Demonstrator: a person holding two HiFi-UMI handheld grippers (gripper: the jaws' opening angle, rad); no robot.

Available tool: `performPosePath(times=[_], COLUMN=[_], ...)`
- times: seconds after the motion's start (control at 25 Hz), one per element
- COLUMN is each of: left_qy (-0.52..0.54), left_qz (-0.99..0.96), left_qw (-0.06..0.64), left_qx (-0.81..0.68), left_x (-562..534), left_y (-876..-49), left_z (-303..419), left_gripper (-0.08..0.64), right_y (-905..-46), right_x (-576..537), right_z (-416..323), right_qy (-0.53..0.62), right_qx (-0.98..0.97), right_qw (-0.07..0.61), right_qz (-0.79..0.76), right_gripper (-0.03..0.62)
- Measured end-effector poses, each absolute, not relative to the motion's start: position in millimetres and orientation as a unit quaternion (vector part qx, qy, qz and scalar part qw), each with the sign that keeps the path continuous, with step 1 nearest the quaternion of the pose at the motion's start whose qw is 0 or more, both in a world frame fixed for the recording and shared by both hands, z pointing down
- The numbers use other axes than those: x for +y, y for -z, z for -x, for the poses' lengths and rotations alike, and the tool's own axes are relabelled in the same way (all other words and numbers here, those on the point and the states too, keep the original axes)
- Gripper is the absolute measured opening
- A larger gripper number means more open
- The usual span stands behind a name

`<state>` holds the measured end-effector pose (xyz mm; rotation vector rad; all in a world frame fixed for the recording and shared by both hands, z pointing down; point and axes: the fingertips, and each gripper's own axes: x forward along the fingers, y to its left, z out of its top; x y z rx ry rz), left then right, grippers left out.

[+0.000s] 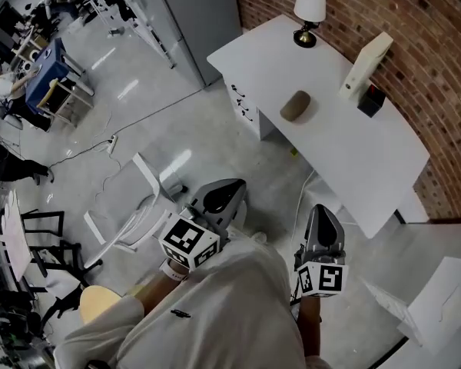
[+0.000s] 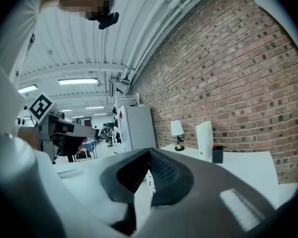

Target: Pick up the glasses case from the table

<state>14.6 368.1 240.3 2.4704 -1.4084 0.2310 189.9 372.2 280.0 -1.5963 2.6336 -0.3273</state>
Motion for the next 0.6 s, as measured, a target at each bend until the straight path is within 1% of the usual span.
performPosePath(times=[0.28, 0.6], left_qy=[-0.060, -0.049], left_qz=[-0.855, -0.871], left_qw=[0.151, 0.138], left_qx=[-0.492, -0.470], left_x=[327.9, 215.8], left_y=[-243.9, -239.1], left_z=[3.1, 27.8], left_gripper=[0.008, 0.008], right_y=[-270.7, -265.3], right_x=[330.2, 236.2], right_z=[-160.3, -128.5], right_qy=[0.102, 0.100], right_qx=[0.860, 0.851], right_qw=[0.027, 0.016], right_qz=[0.500, 0.515], right_gripper=[0.011, 0.011])
